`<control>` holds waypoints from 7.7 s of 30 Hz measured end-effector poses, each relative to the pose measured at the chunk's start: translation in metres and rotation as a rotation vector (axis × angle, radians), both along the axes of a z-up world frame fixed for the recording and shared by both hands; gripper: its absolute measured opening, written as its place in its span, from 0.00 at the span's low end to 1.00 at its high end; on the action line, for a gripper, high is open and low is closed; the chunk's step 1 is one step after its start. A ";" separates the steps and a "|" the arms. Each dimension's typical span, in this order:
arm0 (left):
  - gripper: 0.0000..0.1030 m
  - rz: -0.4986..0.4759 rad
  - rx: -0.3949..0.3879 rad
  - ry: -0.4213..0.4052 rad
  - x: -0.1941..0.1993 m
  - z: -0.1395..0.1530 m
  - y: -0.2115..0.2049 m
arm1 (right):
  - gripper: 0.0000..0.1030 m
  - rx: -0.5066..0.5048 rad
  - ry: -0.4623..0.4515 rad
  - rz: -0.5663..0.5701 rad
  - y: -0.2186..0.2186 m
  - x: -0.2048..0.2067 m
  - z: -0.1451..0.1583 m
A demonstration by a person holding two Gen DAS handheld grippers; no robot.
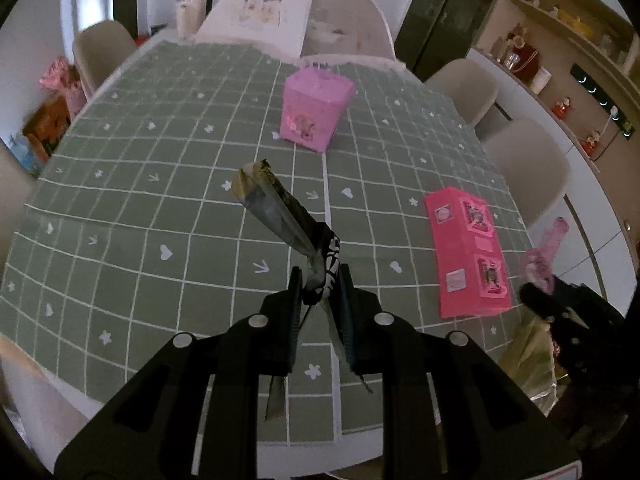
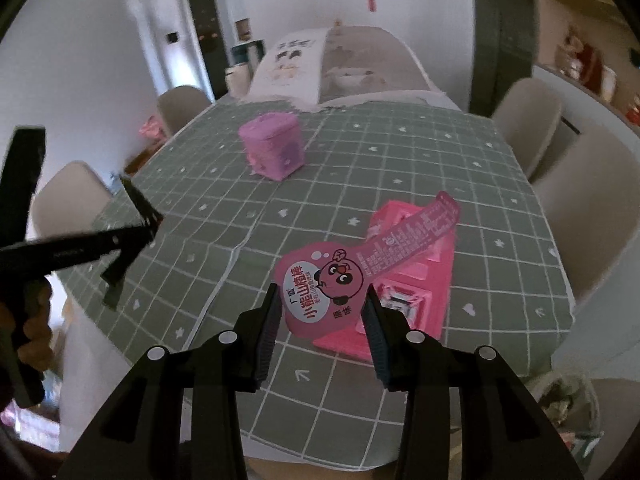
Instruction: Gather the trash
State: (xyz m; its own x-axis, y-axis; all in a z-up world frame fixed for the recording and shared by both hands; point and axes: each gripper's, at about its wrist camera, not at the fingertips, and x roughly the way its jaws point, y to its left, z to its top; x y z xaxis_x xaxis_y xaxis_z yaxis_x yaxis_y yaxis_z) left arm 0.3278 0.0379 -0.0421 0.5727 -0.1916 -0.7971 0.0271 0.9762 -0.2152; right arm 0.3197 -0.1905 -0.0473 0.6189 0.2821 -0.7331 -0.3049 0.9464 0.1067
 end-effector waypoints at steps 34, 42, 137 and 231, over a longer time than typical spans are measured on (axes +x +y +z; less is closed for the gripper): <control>0.16 -0.271 -0.166 0.004 0.005 -0.020 -0.047 | 0.37 -0.166 0.091 -0.416 -0.113 -0.088 0.009; 0.16 -0.196 -0.152 0.009 -0.012 -0.023 -0.057 | 0.37 -0.083 0.246 -0.469 -0.176 -0.088 -0.061; 0.50 0.010 0.148 -0.117 -0.360 0.032 -0.185 | 0.58 0.029 -0.084 -0.082 -0.151 -0.333 0.041; 0.50 0.007 0.153 -0.289 -0.491 0.060 -0.186 | 0.58 -0.022 -0.163 -0.131 -0.109 -0.467 0.057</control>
